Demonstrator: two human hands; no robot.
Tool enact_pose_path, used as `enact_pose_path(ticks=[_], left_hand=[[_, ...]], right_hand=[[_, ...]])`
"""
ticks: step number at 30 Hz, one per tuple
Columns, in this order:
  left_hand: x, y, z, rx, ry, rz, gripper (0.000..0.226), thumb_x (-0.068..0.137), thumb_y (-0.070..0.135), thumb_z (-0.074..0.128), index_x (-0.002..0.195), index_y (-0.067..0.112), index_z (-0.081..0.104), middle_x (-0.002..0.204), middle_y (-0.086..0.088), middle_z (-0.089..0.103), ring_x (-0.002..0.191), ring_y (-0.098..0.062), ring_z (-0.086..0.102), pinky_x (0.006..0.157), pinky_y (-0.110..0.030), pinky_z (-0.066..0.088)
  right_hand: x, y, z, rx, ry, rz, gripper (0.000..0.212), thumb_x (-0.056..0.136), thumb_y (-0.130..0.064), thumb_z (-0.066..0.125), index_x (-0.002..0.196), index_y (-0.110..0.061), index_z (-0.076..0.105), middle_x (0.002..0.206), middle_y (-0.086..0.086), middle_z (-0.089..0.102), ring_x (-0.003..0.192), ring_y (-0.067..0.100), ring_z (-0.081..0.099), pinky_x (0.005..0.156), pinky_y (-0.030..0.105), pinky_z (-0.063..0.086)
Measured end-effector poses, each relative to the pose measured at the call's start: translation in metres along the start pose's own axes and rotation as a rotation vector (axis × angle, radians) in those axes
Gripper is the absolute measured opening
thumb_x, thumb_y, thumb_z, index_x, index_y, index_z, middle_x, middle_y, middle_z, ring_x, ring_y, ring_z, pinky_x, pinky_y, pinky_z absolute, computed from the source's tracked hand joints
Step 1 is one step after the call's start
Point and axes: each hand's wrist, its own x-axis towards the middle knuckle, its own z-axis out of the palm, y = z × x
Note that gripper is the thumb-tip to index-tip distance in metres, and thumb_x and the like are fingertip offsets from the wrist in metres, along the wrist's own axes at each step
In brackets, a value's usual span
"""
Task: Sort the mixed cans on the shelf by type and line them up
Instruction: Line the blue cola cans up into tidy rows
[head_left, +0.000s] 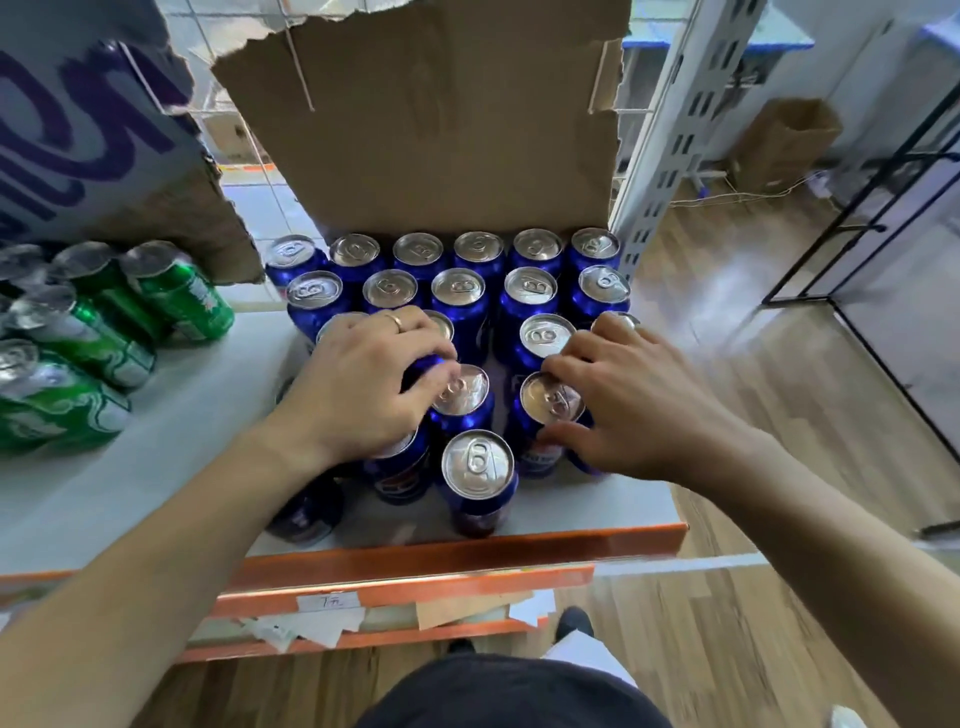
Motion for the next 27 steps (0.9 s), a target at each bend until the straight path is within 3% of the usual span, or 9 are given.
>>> enact_pose_path(ticks=[2,5,10,13,15,21,23,27], left_hand=[[0.011,-0.009,-0.006,0.080,-0.032,-0.019,0.030,0.089,0.031,0.059,0.117,0.024,0.068,0.119,0.007,0.062,0.104,-0.021,0.060,0.092,-0.048,0.045],[0.030,-0.025,-0.016,0.274,-0.344,-0.040,0.061,0.085,0.020,0.067,0.141,0.034,0.048,0.144,0.010,0.042,0.124,-0.020,0.047,0.098,-0.044,0.040],[0.049,-0.027,-0.023,0.416,-0.393,0.099,0.066,0.085,0.046,0.072,0.142,0.037,0.042,0.148,0.013,0.045,0.121,-0.020,0.054,0.095,-0.039,0.039],[0.053,-0.023,-0.021,0.524,-0.384,0.169,0.074,0.088,0.049,0.067,0.151,0.047,0.027,0.150,0.014,0.043,0.121,-0.020,0.055,0.080,-0.032,0.036],[0.058,-0.024,-0.020,0.499,-0.383,0.189,0.066,0.088,0.049,0.067,0.146,0.050,0.036,0.148,0.018,0.044,0.119,-0.019,0.056,0.075,-0.031,0.033],[0.069,-0.032,-0.020,0.340,-0.468,0.195,0.062,0.079,0.042,0.079,0.133,0.052,0.053,0.140,0.026,0.050,0.117,-0.018,0.056,0.080,-0.031,0.035],[0.075,-0.035,-0.021,0.300,-0.487,0.235,0.061,0.077,0.038,0.082,0.131,0.052,0.056,0.138,0.028,0.051,0.113,-0.012,0.055,0.080,-0.030,0.034],[0.081,-0.041,-0.026,0.209,-0.564,0.280,0.058,0.078,0.029,0.083,0.128,0.048,0.061,0.136,0.029,0.051,0.102,0.002,0.044,0.082,-0.024,0.030]], right_hand=[[0.001,-0.002,-0.002,0.012,0.009,-0.007,0.070,0.078,-0.071,0.052,0.128,-0.021,0.061,0.118,-0.002,0.059,0.110,0.023,0.048,0.091,0.040,0.044],[0.005,-0.005,-0.008,0.068,0.037,-0.005,0.079,0.074,-0.077,0.041,0.131,-0.025,0.059,0.122,-0.004,0.059,0.109,0.022,0.049,0.090,0.042,0.045],[0.014,-0.011,-0.006,0.105,0.018,-0.019,0.064,0.082,-0.062,0.060,0.135,-0.027,0.055,0.129,-0.004,0.057,0.116,0.021,0.045,0.093,0.042,0.040],[0.014,-0.015,-0.003,0.153,0.040,-0.016,0.058,0.083,-0.057,0.064,0.132,-0.026,0.058,0.124,-0.004,0.060,0.113,0.021,0.047,0.090,0.041,0.037],[0.011,-0.015,-0.001,0.182,0.081,-0.010,0.053,0.085,-0.055,0.062,0.128,-0.025,0.061,0.122,-0.005,0.062,0.111,0.021,0.048,0.089,0.040,0.038],[-0.007,-0.011,0.004,0.258,0.107,0.063,0.046,0.083,-0.056,0.051,0.117,-0.028,0.067,0.115,-0.010,0.063,0.108,0.019,0.048,0.088,0.038,0.036],[-0.012,-0.016,0.003,0.238,0.113,0.037,0.051,0.083,-0.061,0.051,0.119,-0.029,0.065,0.116,-0.011,0.063,0.109,0.017,0.047,0.088,0.036,0.033],[-0.019,-0.048,-0.003,0.215,0.117,-0.003,0.069,0.082,-0.075,0.042,0.127,-0.027,0.060,0.122,-0.007,0.062,0.111,0.019,0.050,0.086,0.040,0.043]])
